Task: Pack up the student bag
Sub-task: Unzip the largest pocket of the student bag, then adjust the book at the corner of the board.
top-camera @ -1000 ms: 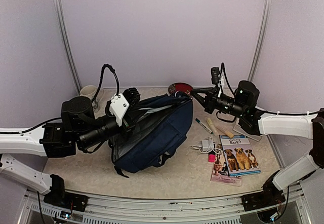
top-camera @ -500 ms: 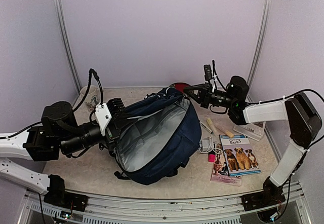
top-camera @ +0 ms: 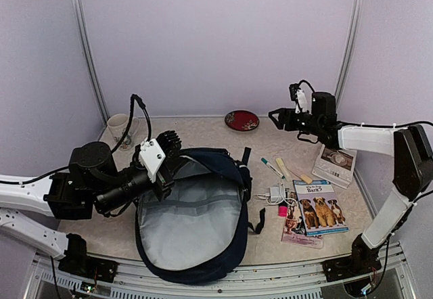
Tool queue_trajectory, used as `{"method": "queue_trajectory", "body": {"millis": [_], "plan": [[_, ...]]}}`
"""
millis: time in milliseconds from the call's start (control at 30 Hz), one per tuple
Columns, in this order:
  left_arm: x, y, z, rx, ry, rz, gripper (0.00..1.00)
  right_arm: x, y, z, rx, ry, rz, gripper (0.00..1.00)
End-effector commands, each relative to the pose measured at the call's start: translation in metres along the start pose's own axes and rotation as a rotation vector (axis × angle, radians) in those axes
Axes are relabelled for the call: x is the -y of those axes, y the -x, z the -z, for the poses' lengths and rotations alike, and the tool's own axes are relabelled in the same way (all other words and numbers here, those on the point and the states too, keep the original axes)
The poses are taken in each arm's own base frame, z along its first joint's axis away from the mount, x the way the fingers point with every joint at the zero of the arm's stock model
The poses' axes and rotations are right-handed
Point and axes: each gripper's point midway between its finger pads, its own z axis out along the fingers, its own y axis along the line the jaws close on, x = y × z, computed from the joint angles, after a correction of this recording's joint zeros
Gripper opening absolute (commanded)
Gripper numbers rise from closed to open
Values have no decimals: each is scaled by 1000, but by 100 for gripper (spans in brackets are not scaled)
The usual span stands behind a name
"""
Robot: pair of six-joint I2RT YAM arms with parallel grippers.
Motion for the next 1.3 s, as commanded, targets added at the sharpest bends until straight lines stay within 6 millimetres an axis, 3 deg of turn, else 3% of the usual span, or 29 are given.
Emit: {"method": "queue_trajectory", "body": {"millis": [0,67,200,400,533,700,833,900,1000,1067,1267], "plan": [[-28,43,0,150,113,99,0,88,-33,66,-149,-412,-149,78],[-27,42,-2,150,107,104,0,114,-50,98,-146,-453,-282,84],[-24,45,-1,169,77,118,0,136,-88,142,-222,-612,-339,91],[-21,44,6,202,55,138,0,149,-139,187,-334,-765,-473,100],[-22,42,11,214,45,147,0,162,-150,215,-242,-797,-634,99],[-22,41,16,219,37,145,0,174,-149,237,-90,-823,-754,88],[-24,41,18,223,38,145,0,203,-142,262,20,-852,-798,66],[-24,41,18,223,37,142,0,219,-138,268,24,-866,-759,67],[-24,40,16,220,37,136,0,239,-129,260,-40,-874,-683,89],[-24,40,14,215,37,133,0,250,-135,250,-113,-866,-683,96],[-26,35,10,197,41,132,0,272,-146,214,-223,-753,-665,92]]}}
